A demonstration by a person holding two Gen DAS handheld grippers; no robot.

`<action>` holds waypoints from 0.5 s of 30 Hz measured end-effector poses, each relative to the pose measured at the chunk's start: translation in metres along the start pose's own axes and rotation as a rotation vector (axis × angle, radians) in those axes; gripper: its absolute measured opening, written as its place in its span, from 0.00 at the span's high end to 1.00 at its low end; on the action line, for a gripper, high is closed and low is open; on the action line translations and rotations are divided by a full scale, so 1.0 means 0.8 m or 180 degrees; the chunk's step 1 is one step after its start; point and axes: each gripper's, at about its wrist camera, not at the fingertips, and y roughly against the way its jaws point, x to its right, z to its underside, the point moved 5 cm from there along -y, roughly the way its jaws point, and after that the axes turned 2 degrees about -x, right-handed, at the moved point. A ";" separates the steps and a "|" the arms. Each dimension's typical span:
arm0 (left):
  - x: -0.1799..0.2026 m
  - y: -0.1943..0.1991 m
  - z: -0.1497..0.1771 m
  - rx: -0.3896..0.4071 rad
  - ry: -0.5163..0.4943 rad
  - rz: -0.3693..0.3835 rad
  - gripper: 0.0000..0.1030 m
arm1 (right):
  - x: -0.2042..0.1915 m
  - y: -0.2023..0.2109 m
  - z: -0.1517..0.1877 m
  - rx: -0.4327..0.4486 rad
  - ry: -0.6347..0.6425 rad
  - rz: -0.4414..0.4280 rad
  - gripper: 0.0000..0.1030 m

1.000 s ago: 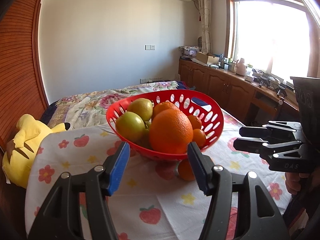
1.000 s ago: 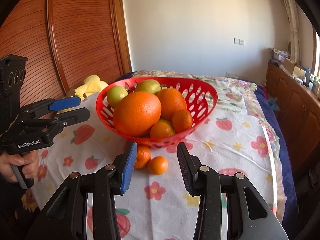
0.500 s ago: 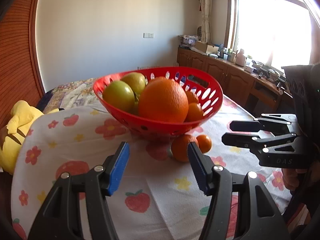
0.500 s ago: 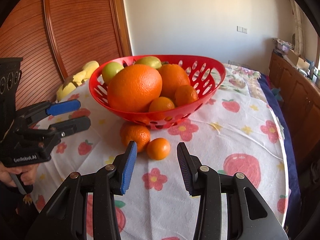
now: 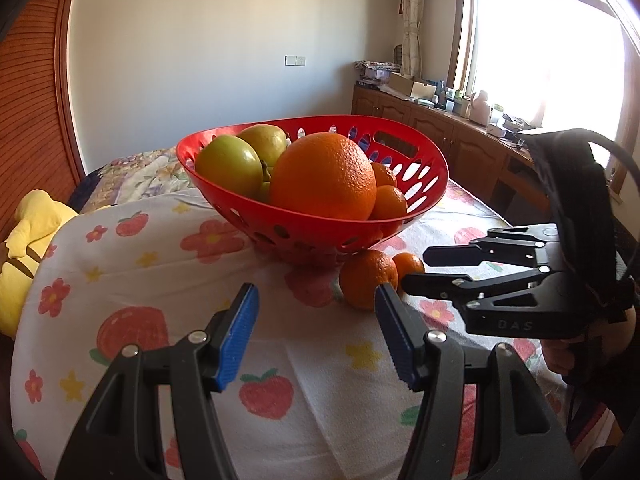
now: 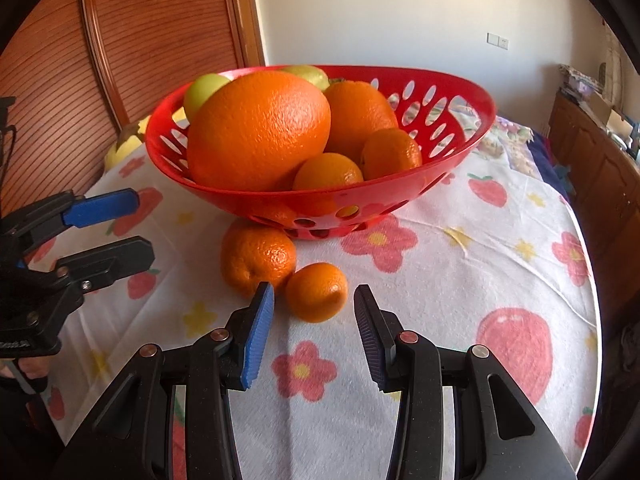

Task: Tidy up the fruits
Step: 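Move the right tool toward a small tangerine while the left tool approaches another tangerine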

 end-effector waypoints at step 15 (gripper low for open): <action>0.015 -0.007 -0.001 -0.0054 -0.0052 0.0098 0.41 | 0.013 -0.006 0.001 -0.0017 -0.0085 -0.0191 0.69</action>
